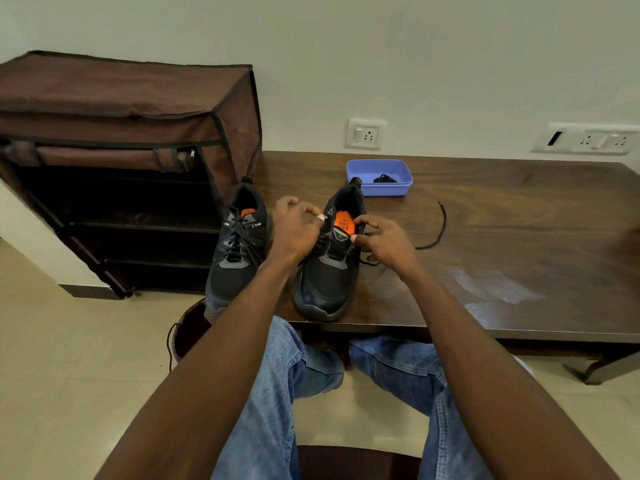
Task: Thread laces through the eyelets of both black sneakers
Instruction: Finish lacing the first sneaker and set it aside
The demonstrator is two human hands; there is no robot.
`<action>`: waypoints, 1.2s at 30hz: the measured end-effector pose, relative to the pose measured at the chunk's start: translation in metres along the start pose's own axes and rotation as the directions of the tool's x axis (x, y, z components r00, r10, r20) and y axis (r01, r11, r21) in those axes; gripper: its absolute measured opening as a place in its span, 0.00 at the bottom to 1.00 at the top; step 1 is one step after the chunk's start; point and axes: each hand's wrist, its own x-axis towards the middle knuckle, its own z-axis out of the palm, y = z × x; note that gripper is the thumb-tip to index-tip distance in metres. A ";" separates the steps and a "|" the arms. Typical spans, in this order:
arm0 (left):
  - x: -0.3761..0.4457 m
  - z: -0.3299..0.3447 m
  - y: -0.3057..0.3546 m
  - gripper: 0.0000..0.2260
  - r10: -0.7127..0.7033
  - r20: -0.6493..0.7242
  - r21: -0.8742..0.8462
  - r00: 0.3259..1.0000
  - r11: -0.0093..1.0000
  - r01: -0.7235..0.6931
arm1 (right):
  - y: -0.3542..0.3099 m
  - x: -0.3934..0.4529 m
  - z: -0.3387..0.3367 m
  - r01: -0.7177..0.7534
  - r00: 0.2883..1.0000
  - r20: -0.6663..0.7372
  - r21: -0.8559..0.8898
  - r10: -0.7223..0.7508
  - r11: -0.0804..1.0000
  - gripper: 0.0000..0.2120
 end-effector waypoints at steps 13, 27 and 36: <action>-0.003 0.006 -0.003 0.08 0.091 0.501 0.233 0.861 0.944 -0.235 | -0.007 -0.008 0.010 0.091 0.996 -0.011 -0.089 -0.092 0.992 0.22; 0.021 -0.008 -0.017 0.13 -0.275 -0.104 -0.333 0.956 0.915 0.227 | -0.007 -0.007 -0.001 0.065 0.997 -0.036 -0.081 -0.068 0.995 0.22; -0.006 0.006 0.005 0.08 0.223 0.171 0.160 0.960 0.955 -0.250 | -0.005 -0.005 0.002 0.070 0.997 -0.022 -0.137 -0.073 0.988 0.22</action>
